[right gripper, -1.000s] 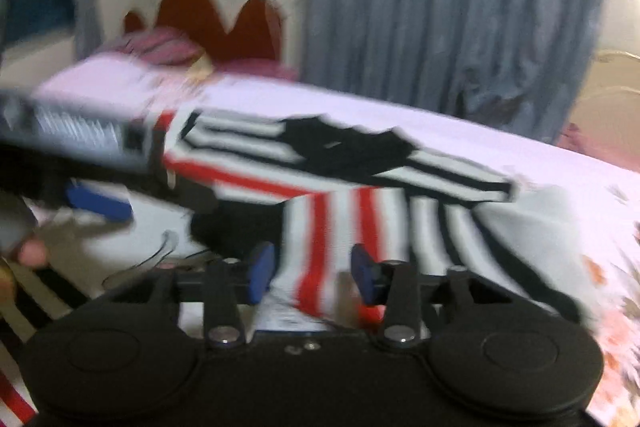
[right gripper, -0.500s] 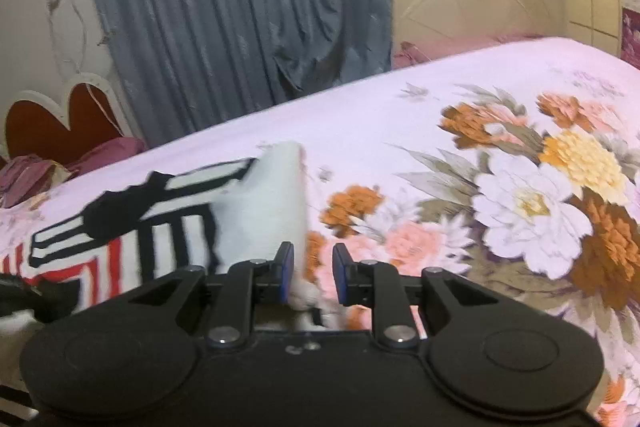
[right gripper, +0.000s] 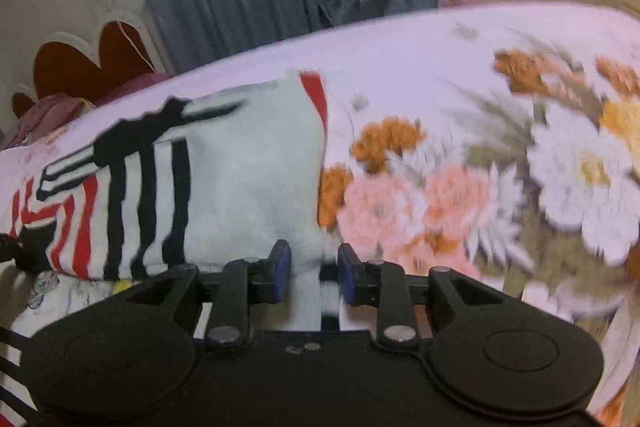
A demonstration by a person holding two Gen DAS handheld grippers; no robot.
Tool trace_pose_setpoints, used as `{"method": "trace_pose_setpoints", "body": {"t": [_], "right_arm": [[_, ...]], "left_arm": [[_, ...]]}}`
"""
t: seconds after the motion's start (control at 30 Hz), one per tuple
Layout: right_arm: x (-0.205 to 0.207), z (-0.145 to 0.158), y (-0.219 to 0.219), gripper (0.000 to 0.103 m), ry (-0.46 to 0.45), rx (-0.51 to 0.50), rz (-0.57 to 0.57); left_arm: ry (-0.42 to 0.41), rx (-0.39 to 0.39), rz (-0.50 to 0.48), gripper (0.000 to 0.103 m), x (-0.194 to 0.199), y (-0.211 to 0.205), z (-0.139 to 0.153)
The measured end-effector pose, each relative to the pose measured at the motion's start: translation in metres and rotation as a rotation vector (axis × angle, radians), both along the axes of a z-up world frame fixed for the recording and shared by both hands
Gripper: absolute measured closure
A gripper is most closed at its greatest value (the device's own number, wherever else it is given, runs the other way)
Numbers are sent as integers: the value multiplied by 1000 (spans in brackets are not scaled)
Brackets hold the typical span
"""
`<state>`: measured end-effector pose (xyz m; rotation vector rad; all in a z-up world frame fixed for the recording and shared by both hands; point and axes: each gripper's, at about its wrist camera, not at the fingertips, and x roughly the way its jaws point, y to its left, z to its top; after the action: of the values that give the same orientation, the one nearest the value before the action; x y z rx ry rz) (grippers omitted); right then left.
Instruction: Fold small clothes
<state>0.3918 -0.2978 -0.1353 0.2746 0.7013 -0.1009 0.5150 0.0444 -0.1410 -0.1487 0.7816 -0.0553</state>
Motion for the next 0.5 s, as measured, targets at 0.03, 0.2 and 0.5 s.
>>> {"method": "trace_pose_setpoints", "body": {"t": [0.03,0.2,0.5], "right_arm": [[5,6,-6,75,-27,23,-6],[66,16,-41,65,-79,116,-16],[137,-24,-68,87,23,317,48]], "left_arm": [[-7,11,4,91,-1,0,0],[-12,-13,62,59,10,3,-5],[-51,-58,68,96,16,3,-10]]}}
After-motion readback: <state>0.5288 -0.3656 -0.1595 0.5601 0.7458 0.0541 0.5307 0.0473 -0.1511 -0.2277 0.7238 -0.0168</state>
